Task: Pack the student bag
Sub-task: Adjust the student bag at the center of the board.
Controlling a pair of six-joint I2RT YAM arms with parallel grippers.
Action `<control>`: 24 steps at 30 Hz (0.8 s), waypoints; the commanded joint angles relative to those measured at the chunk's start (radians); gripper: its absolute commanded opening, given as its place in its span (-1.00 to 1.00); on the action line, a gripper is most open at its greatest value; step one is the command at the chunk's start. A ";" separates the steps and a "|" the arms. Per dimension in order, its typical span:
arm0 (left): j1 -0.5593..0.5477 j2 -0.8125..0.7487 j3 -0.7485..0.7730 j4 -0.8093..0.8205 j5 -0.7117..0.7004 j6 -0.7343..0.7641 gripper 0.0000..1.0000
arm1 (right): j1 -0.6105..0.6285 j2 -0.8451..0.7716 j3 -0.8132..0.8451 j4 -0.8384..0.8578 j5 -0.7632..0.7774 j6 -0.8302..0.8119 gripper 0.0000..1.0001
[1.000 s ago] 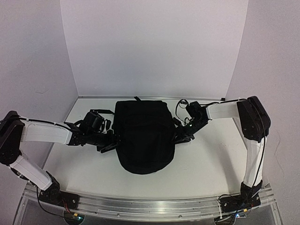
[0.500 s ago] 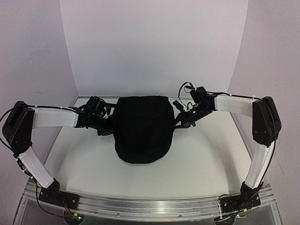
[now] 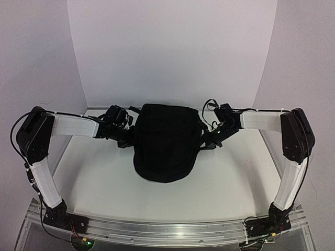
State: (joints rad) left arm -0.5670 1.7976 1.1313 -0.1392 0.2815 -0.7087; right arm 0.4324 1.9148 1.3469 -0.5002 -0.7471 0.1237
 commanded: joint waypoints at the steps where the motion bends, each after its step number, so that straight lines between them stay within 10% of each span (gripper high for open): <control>1: -0.062 -0.082 -0.051 0.028 0.002 -0.026 -1.00 | 0.001 -0.026 -0.044 0.005 0.002 -0.037 -1.00; 15: -0.100 -0.225 -0.168 -0.030 -0.051 -0.062 -0.91 | 0.001 -0.086 -0.083 -0.008 -0.024 -0.050 -1.00; 17: -0.101 -0.230 -0.164 -0.045 -0.057 -0.054 -0.54 | 0.001 -0.095 -0.075 -0.015 -0.027 -0.048 -0.79; 21: -0.097 -0.301 -0.166 -0.063 -0.108 -0.040 0.90 | -0.003 -0.131 -0.017 -0.068 0.013 -0.075 -0.03; 24: -0.068 -0.359 -0.127 -0.139 -0.155 -0.005 0.99 | -0.019 -0.176 0.037 -0.097 0.031 -0.090 0.40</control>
State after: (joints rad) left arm -0.6616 1.5520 0.9604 -0.2065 0.2003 -0.7567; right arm 0.4266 1.8416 1.2908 -0.5549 -0.7402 0.0676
